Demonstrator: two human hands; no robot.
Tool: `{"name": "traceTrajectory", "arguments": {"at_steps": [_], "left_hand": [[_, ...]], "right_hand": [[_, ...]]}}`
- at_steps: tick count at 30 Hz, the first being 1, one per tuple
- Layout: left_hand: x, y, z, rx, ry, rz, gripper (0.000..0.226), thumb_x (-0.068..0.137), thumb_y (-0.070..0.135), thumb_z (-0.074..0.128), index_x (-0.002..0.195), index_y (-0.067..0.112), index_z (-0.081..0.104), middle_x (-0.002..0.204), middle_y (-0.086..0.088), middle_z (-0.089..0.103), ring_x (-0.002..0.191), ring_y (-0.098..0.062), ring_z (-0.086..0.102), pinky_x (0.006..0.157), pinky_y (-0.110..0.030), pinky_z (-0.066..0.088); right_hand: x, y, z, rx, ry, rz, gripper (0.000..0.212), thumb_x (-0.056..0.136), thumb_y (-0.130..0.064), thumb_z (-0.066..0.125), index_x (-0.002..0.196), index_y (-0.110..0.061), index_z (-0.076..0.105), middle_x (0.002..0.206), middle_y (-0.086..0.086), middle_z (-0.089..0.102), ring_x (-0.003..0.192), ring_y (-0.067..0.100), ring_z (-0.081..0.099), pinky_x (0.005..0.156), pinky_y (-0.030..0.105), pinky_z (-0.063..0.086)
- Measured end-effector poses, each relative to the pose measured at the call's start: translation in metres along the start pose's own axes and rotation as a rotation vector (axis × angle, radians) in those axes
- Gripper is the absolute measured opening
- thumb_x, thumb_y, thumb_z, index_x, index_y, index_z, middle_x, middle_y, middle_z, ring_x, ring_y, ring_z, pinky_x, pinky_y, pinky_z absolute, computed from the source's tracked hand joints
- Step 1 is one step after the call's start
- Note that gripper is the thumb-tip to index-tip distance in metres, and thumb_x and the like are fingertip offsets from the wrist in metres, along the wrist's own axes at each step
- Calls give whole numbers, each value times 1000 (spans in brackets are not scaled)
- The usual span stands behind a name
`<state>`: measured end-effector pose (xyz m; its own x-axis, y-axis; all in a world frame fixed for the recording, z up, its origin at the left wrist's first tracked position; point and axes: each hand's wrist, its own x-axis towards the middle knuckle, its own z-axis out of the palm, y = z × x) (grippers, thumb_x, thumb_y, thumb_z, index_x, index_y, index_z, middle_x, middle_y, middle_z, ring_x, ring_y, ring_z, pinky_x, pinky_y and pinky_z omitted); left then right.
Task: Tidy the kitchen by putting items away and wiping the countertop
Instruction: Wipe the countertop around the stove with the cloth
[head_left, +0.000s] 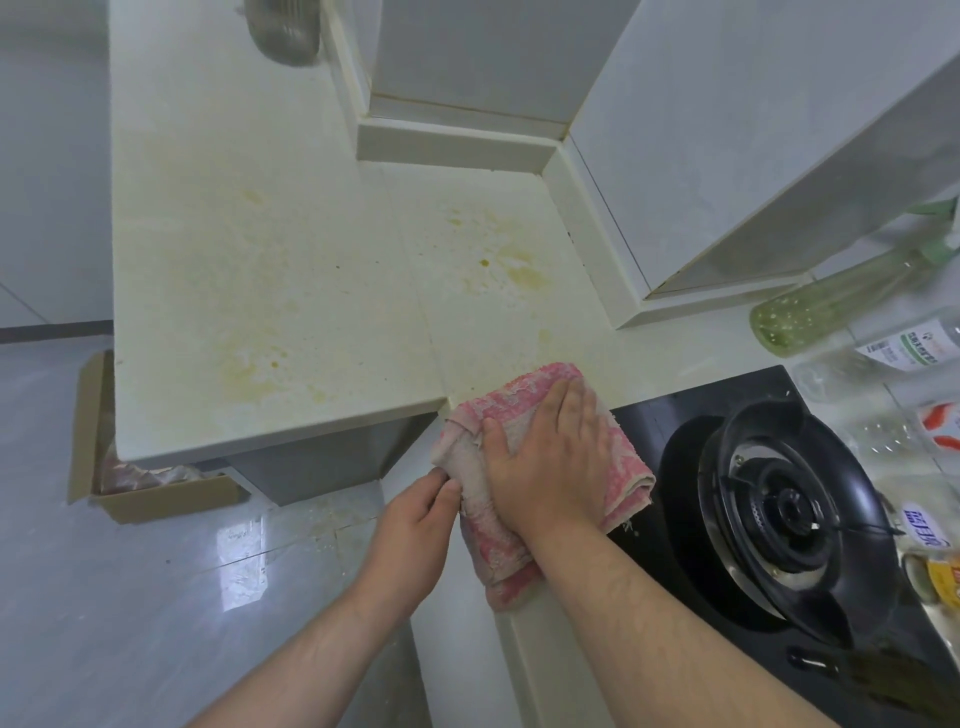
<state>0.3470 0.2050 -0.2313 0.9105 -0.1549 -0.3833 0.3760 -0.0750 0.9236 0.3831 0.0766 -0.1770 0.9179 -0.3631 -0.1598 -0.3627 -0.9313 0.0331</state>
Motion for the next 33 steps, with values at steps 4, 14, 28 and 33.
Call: {"name": "traceTrajectory", "arguments": {"at_steps": [4, 14, 28, 33], "left_hand": [[2, 7, 2, -48, -17, -27, 31, 100, 20, 47, 70, 21, 55, 59, 18, 54, 61, -2, 47, 56, -17, 36], [13, 23, 6, -198, -28, -176, 48, 101, 40, 45, 94, -2, 68, 92, -15, 73, 94, -33, 68, 92, -51, 52], [3, 56, -13, 242, -40, -295, 58, 76, 70, 46, 51, 18, 56, 54, -2, 60, 51, -20, 54, 63, -34, 49], [9, 118, -45, 609, 82, -3, 57, 85, 61, 49, 59, 12, 57, 57, -6, 63, 52, -14, 56, 63, -38, 51]], "right_hand": [[6, -5, -4, 6, -10, 18, 93, 93, -68, 19, 156, -3, -5, 166, 13, -4, 153, 23, -8, 124, 42, -3], [17, -7, -6, 49, -24, 44, 95, 91, -68, 19, 156, -4, -6, 166, 12, -5, 153, 23, -7, 124, 42, -2], [24, -7, -16, 176, -30, 26, 96, 90, -69, 18, 155, -2, -8, 165, 14, -9, 152, 24, -10, 123, 41, -6], [22, -8, -20, 273, 20, 12, 98, 89, -68, 21, 152, 2, -6, 164, 18, -4, 153, 27, -7, 120, 42, -10]]}}
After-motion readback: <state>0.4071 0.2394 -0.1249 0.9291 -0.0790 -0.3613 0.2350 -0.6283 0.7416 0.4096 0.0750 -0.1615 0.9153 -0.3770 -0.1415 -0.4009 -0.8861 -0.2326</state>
